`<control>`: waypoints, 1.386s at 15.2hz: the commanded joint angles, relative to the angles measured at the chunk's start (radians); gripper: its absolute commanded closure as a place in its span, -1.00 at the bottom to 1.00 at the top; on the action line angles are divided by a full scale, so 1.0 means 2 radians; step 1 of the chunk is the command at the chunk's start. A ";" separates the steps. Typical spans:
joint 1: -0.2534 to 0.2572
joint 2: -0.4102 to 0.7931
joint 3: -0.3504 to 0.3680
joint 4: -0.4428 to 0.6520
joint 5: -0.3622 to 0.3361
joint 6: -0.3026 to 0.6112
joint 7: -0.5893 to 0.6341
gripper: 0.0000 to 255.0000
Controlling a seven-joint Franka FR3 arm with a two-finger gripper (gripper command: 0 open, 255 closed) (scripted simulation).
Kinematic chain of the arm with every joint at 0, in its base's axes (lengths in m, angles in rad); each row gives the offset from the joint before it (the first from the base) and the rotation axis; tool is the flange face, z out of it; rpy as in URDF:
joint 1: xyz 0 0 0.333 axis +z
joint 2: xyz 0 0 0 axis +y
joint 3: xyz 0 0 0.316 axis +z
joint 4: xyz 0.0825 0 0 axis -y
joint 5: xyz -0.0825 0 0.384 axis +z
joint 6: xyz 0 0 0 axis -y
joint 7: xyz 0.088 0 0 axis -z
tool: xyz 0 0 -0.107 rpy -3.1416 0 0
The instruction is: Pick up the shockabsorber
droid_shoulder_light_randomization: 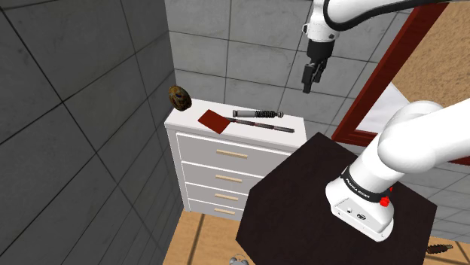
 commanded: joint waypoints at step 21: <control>0.017 0.441 -0.105 0.128 0.153 0.368 -0.436 -1.00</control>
